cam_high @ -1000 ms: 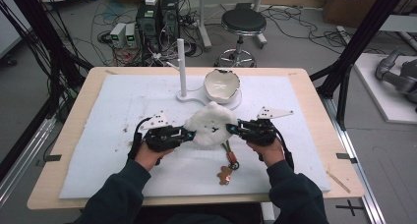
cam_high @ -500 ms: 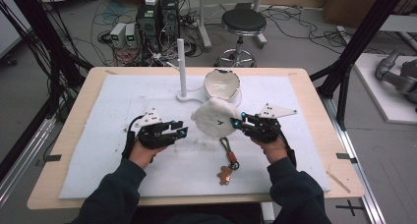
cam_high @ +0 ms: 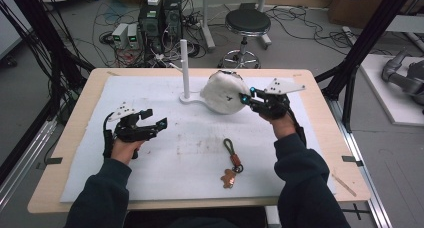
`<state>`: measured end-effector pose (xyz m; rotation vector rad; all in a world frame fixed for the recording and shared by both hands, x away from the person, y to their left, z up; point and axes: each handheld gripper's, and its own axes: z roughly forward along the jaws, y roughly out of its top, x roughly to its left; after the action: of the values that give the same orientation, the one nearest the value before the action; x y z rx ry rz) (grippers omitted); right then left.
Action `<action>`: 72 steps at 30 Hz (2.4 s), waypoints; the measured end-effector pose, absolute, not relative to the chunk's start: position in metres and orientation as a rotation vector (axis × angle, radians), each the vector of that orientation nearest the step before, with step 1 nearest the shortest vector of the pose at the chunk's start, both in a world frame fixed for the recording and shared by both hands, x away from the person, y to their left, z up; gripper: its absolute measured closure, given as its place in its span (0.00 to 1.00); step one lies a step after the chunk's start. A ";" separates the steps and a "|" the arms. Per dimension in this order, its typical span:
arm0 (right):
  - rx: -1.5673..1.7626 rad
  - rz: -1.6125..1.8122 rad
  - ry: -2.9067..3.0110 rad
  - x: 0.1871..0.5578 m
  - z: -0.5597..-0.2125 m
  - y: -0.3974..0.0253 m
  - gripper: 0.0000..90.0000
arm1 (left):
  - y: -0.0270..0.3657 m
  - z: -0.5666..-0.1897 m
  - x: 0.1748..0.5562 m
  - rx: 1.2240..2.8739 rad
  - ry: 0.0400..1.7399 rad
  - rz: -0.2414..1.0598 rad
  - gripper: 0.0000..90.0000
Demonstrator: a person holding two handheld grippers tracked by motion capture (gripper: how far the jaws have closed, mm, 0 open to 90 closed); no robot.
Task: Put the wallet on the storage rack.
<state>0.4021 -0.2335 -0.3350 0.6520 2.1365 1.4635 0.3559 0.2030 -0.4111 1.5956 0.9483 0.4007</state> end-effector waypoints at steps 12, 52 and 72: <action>0.588 1.218 2.100 0.459 -0.309 -0.233 0.85 | 0.212 -0.415 0.358 1.590 0.983 0.366 0.24; 0.754 1.164 2.248 0.488 -0.355 -0.219 0.65 | 0.210 -0.420 0.358 1.611 0.994 0.340 0.24; 1.087 1.291 2.182 0.407 -0.376 -0.292 0.33 | 0.208 -0.417 0.354 1.610 0.953 0.380 0.23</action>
<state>0.4070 -0.2923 -0.3758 1.0874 2.1816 1.2906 0.3535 0.2076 -0.4174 1.6096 0.9530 0.3801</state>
